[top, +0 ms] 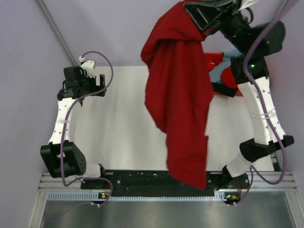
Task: Fold and stack the t-shirts
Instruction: Move the tshirt to the center of the board
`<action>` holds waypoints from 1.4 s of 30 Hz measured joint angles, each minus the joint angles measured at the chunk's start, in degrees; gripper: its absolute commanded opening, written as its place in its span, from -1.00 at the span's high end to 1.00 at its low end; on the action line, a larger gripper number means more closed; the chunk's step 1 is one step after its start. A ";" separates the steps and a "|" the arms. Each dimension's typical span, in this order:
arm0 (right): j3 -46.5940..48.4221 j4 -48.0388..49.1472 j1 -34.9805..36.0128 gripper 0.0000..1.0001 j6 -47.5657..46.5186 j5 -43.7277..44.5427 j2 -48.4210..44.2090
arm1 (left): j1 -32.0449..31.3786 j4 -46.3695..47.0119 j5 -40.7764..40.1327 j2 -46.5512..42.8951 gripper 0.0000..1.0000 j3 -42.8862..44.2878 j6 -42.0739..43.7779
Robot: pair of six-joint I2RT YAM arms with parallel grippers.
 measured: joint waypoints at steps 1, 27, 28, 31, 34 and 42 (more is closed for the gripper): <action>-1.01 0.72 0.13 1.00 0.85 -1.33 1.05 | 0.81 0.00 0.11 -0.26 -0.89 0.00 0.07; -34.64 -41.81 10.62 -0.57 -27.69 34.40 21.42 | 4.66 -3.45 9.09 -2.47 -0.87 -6.40 5.25; -36.54 -41.62 14.53 -0.58 -29.05 35.91 19.74 | 4.66 -3.87 8.83 -2.47 -0.87 -6.49 5.20; -38.42 -40.79 26.43 -0.60 -31.50 38.88 17.97 | 4.72 -4.57 7.34 -2.47 -0.87 -6.51 5.16; -38.38 -40.74 37.59 -0.60 -32.94 41.59 19.19 | 5.11 -5.05 5.79 -2.47 -0.87 -6.58 5.18; -35.95 -46.01 44.76 -0.48 -29.90 40.28 28.94 | 6.56 -5.90 3.26 -3.15 -0.86 -7.69 5.79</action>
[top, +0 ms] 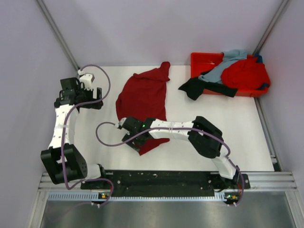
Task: Fold and stack the t-shirts
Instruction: Move the tshirt to the center of the board, then flatten out the tshirt
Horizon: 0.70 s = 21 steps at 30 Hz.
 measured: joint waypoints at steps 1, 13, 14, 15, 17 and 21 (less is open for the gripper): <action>-0.02 -0.48 -0.33 -0.43 0.52 -0.17 1.14 | 0.00 -0.04 -0.24 -0.31 -0.86 -0.22 0.13; 0.81 -0.04 -2.32 1.00 3.26 -1.81 3.06 | 0.04 -1.14 0.90 -2.08 -0.83 -0.81 3.10; 0.81 -0.09 -2.78 1.00 3.52 -2.91 2.93 | 0.04 -1.31 1.60 -2.08 -0.82 -0.81 3.56; 0.79 -0.35 -3.45 1.00 3.76 -4.39 2.71 | 0.04 -1.44 2.21 -2.08 -0.80 -0.83 4.09; 0.72 -1.42 -5.22 1.00 4.59 -7.30 1.55 | 0.04 -1.68 4.20 -2.08 -0.77 -0.90 5.31; 0.66 -1.77 -10.78 1.00 6.75 -12.83 -5.57 | -0.44 -2.43 8.96 -2.08 -0.76 -1.36 8.98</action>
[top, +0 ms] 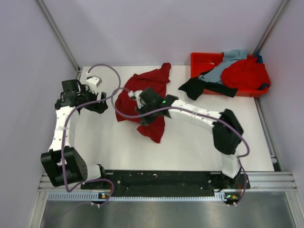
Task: Fold and stack the t-shirts
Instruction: Flatten out the tshirt
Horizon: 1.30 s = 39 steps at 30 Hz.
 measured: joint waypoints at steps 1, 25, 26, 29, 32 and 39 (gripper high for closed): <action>0.00 0.28 -1.95 1.00 0.83 -1.25 -2.89 | -0.33 -0.17 1.11 0.00 -0.76 -0.22 1.18; -10.86 9.31 -34.53 1.00 13.00 -6.54 -23.89 | -17.73 3.72 -3.15 25.68 -0.68 -0.85 27.93; -10.86 9.31 -34.64 1.00 13.00 -6.49 -23.89 | -17.70 3.87 -3.98 26.60 -0.66 -0.72 28.33; -10.78 9.31 -35.06 1.00 12.85 -6.21 -23.87 | -17.68 4.46 -6.25 28.13 -0.27 -0.37 29.00; -10.38 9.20 -35.45 1.00 12.76 -5.53 -23.82 | -17.68 4.39 -7.15 28.61 0.96 0.31 28.68; -5.29 7.96 -35.71 1.00 10.23 -2.05 -23.34 | -17.38 2.71 -11.02 30.73 1.00 4.94 23.91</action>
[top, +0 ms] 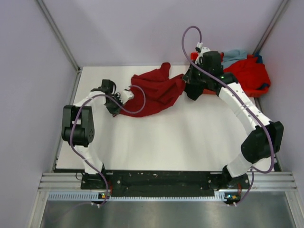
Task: Fold and stack the t-shirts
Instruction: Flatten out the tshirt
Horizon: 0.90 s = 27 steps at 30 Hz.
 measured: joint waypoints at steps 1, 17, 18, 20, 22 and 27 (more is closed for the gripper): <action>1.49 -0.55 -0.02 1.00 -0.48 0.63 0.00 | 0.31 -0.22 -1.22 -0.33 1.00 0.50 -1.22; 12.28 -3.85 -0.07 1.00 -1.68 3.02 -30.73 | 9.57 -9.29 -4.13 -52.96 1.00 14.67 -10.19; 12.76 -3.82 -0.09 1.00 -1.33 2.47 -33.64 | 9.57 -10.36 -4.39 -55.06 1.00 16.83 -10.29; 13.42 -3.98 -0.07 1.00 -0.59 1.25 -38.36 | 9.57 -11.93 -4.63 -57.42 1.00 21.20 -10.60; 14.32 -4.22 -0.09 1.00 0.26 -0.02 -42.58 | 9.57 -13.64 -4.76 -58.51 1.00 24.76 -10.75; 16.41 -6.32 -0.09 1.00 2.19 -2.93 -47.15 | 9.57 -19.71 -4.76 -60.30 1.00 30.45 -11.39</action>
